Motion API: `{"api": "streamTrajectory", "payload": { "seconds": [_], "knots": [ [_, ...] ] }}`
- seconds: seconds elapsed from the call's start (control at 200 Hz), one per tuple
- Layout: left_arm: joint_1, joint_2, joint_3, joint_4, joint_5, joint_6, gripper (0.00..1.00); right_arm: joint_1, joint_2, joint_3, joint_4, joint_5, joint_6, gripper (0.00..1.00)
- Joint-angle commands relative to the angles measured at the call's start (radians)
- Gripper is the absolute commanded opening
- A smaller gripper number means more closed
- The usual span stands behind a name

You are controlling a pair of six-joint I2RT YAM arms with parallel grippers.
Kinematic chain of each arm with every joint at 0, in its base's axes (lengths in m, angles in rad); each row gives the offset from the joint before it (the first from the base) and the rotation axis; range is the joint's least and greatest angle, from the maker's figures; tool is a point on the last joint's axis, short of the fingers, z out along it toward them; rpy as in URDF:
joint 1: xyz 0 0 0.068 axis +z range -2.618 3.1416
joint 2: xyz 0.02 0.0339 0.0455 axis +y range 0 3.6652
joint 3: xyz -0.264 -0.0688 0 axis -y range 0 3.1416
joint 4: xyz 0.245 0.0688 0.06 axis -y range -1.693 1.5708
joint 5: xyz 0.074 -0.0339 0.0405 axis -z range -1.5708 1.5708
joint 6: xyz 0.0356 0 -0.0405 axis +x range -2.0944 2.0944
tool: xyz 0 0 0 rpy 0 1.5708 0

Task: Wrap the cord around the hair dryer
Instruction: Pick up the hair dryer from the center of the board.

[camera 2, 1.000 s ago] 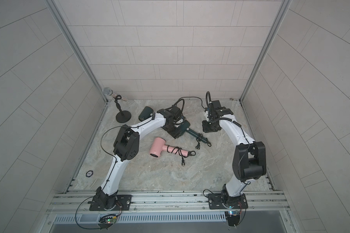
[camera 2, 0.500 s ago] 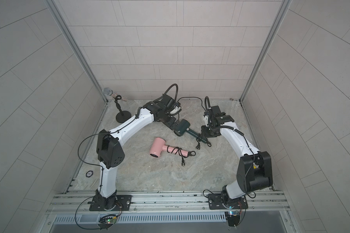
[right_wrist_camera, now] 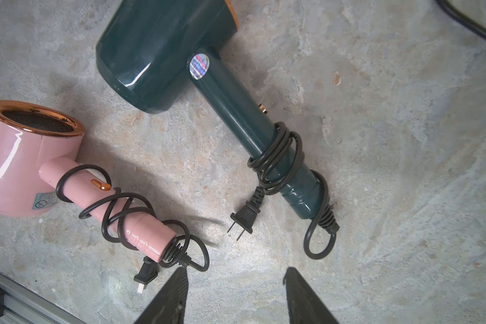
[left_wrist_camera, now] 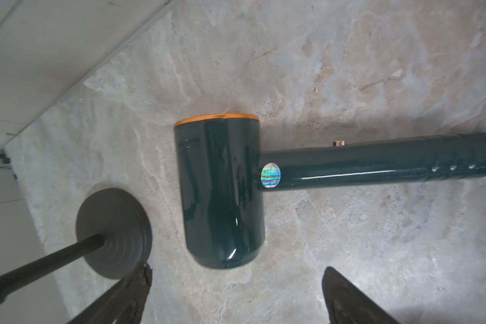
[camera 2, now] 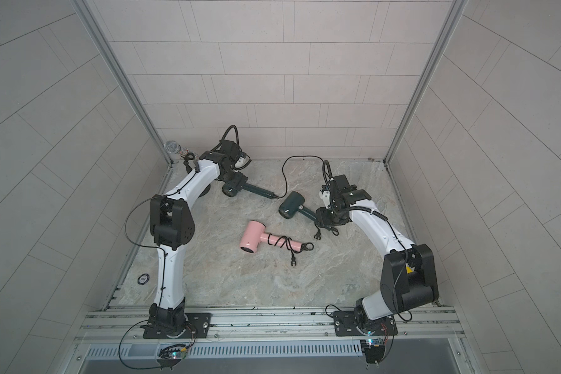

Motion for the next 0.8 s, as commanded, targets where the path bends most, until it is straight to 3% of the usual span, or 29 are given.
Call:
{"api": "streamTrajectory", "payload": {
  "seconds": [0.0, 0.14, 0.796],
  "knots": [
    [0.013, 0.051, 0.097, -0.071, 0.024, 0.054, 1.00, 0.012, -0.030, -0.009, -0.017, 0.038, -0.018, 0.57],
    [0.020, 0.112, 0.116, -0.097, -0.054, 0.070, 1.00, 0.012, -0.047, -0.008, -0.014, 0.050, -0.014, 0.58],
    [0.050, 0.266, 0.172, -0.061, -0.042, 0.032, 1.00, 0.071, -0.088, -0.032, -0.029, 0.076, -0.017, 0.58]
  ]
}}
